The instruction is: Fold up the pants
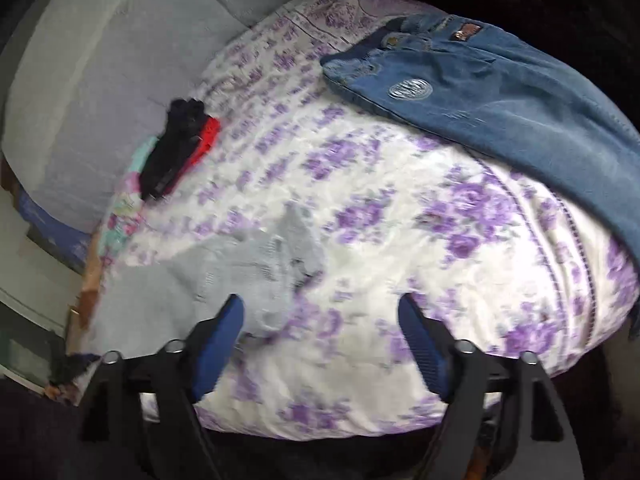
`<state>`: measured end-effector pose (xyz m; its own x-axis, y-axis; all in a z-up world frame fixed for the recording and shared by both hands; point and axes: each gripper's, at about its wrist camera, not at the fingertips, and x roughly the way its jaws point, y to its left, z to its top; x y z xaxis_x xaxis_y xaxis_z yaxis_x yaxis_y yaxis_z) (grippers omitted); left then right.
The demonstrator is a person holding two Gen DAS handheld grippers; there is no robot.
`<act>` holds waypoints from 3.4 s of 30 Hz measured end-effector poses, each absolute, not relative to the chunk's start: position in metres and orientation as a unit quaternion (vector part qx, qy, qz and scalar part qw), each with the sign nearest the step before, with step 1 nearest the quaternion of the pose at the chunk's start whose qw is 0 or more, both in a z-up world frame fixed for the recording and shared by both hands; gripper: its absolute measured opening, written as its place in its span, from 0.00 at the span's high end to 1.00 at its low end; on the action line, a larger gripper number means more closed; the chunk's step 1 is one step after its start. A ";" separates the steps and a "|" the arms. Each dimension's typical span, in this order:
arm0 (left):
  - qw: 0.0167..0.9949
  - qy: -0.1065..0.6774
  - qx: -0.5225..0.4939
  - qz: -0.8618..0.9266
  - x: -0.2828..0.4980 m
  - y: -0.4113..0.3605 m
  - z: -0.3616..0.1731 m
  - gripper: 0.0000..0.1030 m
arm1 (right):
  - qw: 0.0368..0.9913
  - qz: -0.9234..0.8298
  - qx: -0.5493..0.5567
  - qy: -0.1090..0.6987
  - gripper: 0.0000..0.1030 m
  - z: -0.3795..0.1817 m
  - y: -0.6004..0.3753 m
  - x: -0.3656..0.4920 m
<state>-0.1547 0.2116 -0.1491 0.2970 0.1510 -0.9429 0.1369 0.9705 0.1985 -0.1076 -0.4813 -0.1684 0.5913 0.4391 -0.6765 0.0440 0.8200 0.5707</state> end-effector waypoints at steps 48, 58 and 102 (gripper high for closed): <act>0.808 0.570 0.133 -0.070 -0.079 0.034 -0.178 0.41 | 0.822 0.241 0.100 0.506 0.76 -0.185 -0.426 -0.024; 0.822 0.553 0.113 -0.079 -0.078 0.029 -0.166 0.41 | 0.839 0.256 0.058 0.477 0.96 -0.114 -0.439 -0.016; 0.863 0.432 -0.187 0.182 -0.276 0.345 -0.136 0.25 | 0.698 0.515 -0.382 0.318 0.20 -0.142 0.226 -0.112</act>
